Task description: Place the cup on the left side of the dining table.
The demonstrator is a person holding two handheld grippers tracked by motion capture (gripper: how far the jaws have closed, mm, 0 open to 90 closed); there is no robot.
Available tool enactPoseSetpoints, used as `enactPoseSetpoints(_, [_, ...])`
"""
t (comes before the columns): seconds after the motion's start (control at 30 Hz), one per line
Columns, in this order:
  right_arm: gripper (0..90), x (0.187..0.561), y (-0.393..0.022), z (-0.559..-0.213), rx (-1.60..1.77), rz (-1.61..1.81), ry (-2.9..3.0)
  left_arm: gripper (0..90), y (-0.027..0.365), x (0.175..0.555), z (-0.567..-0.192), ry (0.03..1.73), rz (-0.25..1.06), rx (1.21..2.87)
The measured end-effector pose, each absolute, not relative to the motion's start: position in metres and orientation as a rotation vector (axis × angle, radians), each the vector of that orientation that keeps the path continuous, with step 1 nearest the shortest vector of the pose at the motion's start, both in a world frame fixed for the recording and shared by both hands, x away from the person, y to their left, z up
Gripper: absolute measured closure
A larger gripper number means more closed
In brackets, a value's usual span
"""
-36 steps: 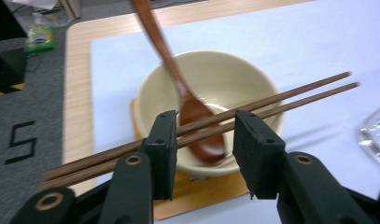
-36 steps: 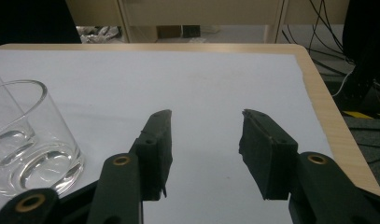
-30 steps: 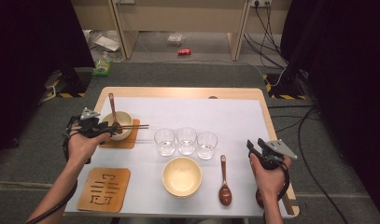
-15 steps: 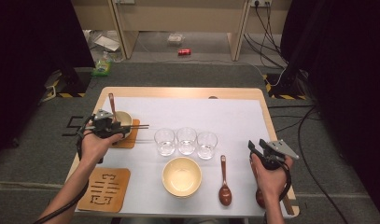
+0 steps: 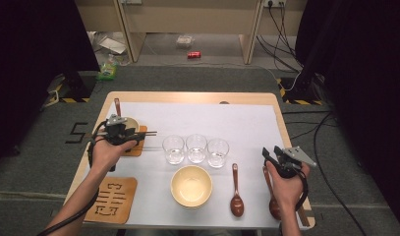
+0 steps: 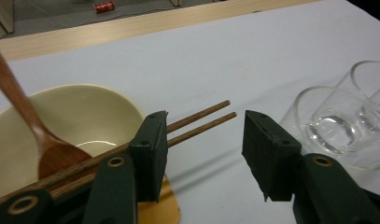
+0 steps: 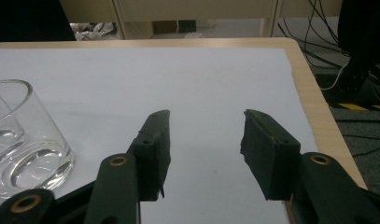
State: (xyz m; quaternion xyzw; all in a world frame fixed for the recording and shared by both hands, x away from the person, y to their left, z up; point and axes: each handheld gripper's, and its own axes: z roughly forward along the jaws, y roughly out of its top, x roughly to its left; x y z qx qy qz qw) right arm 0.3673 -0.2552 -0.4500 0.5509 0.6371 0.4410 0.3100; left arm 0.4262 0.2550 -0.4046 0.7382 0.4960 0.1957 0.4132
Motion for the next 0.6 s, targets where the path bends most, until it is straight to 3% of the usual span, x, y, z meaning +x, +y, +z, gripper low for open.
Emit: enactPoseSetpoints(0.6, [51.1,0.366,-0.252,-0.444,1.453,1.168,1.702,49.2,0.208,0.43,-0.409,1.163,0.364,1.91])
